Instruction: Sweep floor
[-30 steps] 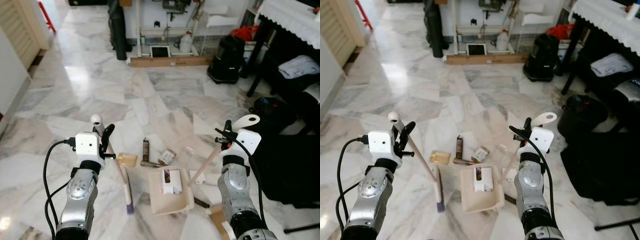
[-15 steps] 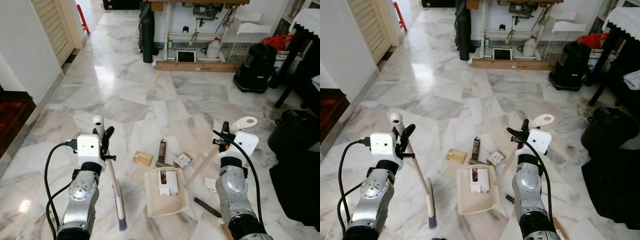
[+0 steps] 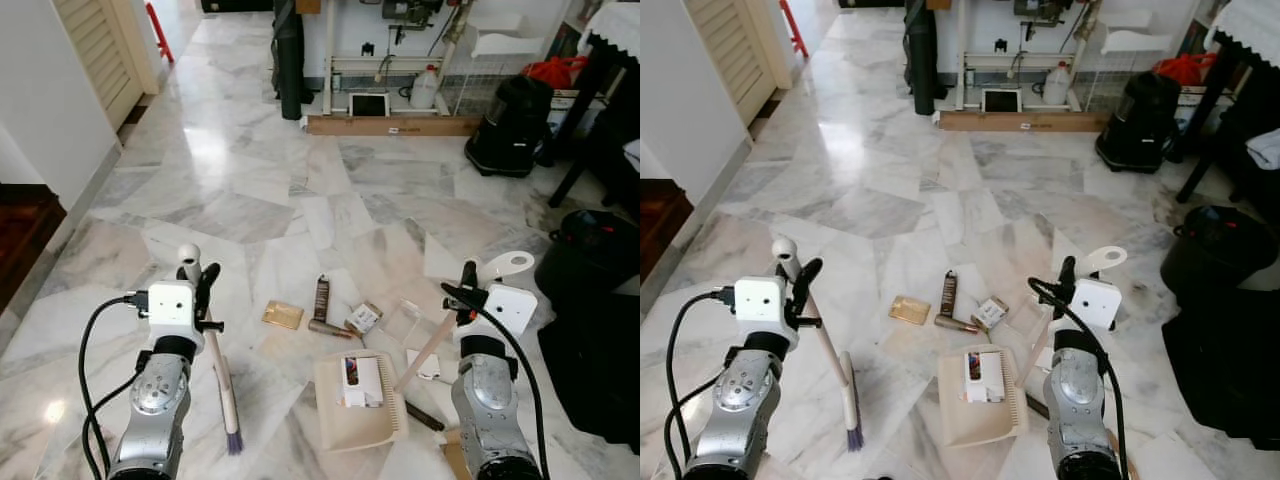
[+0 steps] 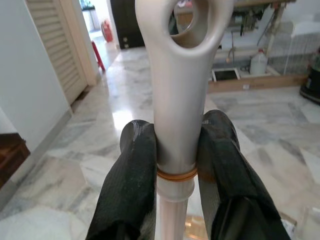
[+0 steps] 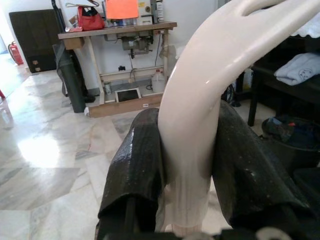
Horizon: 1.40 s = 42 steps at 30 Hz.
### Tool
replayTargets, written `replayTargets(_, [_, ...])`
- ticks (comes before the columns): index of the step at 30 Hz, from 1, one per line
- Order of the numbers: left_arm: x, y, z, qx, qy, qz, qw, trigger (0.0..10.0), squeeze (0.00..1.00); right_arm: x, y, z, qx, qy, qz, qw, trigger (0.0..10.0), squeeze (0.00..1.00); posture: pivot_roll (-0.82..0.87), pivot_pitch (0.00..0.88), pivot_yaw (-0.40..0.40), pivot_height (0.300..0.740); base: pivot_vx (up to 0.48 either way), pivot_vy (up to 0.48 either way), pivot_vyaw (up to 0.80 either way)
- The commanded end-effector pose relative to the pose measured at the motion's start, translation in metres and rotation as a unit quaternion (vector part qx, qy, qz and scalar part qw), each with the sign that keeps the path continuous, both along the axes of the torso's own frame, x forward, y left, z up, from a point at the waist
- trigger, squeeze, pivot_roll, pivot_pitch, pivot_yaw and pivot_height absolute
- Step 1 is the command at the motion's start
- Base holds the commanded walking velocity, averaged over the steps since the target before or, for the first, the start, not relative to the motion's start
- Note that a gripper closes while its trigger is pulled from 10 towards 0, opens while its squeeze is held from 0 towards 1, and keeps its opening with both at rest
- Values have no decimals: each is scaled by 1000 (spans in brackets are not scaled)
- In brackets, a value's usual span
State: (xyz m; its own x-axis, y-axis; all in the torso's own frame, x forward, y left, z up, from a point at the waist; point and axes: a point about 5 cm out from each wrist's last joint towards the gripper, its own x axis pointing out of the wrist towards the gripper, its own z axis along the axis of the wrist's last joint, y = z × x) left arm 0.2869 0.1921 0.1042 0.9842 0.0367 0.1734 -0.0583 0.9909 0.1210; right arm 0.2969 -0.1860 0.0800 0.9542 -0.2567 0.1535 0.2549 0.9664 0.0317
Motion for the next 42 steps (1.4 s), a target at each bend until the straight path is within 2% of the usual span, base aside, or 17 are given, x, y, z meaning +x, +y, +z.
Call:
replayTargets(1, [-2,3,8,15,-25,8,1000,10000,0,5,3,17,-4,-37,10,999,10000,0,57,36,-11,740,0,0,800])
replayTargets(10, [-2,1,7,12,-28,13,999,10000,0,7,8,26,-14,-48,32,998,10000,0,43,44,-23,740,0,0,800])
replayTargets(15, [-9,9,5,13,-24,24,999,10000,0,-4,8,21,-17,-37,33,999,10000,0,44,55,-15,740,0,0,799])
replayTargets(19, [-7,10,7,15,-25,25,999,10000,0,-6,10,19,-12,-33,32,999,10000,0,45,59,-8,740,0,0,800])
replayTargets(32, [-4,3,8,13,-26,14,999,10000,0,-1,12,23,-7,-32,32,999,10000,0,53,66,-2,740,0,0,800])
replayTargets(42, [-9,8,7,15,-24,24,999,10000,0,3,20,21,5,-23,44,999,10000,0,70,63,-13,740,0,0,800])
